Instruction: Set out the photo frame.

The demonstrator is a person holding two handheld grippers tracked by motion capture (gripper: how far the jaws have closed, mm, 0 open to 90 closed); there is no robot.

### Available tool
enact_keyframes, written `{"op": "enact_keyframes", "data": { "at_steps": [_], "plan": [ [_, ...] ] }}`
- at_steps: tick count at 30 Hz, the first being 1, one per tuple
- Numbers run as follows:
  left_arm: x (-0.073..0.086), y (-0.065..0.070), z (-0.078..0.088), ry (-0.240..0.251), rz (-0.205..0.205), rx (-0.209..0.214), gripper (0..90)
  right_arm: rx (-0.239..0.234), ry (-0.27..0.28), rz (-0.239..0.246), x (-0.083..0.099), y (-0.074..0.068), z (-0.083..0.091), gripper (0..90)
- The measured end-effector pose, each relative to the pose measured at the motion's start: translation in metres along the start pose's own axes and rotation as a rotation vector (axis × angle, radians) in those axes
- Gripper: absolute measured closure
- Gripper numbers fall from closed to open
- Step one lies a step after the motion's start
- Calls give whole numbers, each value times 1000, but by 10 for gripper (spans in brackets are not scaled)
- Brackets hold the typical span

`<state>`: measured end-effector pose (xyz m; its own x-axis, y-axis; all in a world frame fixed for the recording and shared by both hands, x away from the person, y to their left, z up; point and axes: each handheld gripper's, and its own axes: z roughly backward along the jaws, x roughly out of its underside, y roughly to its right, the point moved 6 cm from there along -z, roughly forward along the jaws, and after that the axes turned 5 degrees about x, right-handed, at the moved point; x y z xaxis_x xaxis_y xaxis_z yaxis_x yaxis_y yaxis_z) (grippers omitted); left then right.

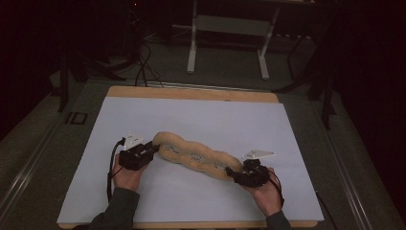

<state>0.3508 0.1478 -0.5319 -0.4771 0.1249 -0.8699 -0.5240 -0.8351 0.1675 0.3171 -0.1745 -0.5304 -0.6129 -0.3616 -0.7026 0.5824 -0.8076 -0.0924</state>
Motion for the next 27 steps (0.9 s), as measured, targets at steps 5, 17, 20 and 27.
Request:
{"op": "enact_keyframes", "data": {
  "at_steps": [5,17,20,27],
  "plan": [
    [-1,1,2,5,-5,-6,729,6,7,-7,-2,2,0,611],
    [-3,4,4,17,-7,-19,728,26,18,-36,-6,8,0,597],
    [-4,5,4,20,-5,-22,728,28,17,-48,-6,9,0,593],
    [-4,5,4,23,6,-27,728,31,25,-78,-9,12,0,584]
  ]
}}
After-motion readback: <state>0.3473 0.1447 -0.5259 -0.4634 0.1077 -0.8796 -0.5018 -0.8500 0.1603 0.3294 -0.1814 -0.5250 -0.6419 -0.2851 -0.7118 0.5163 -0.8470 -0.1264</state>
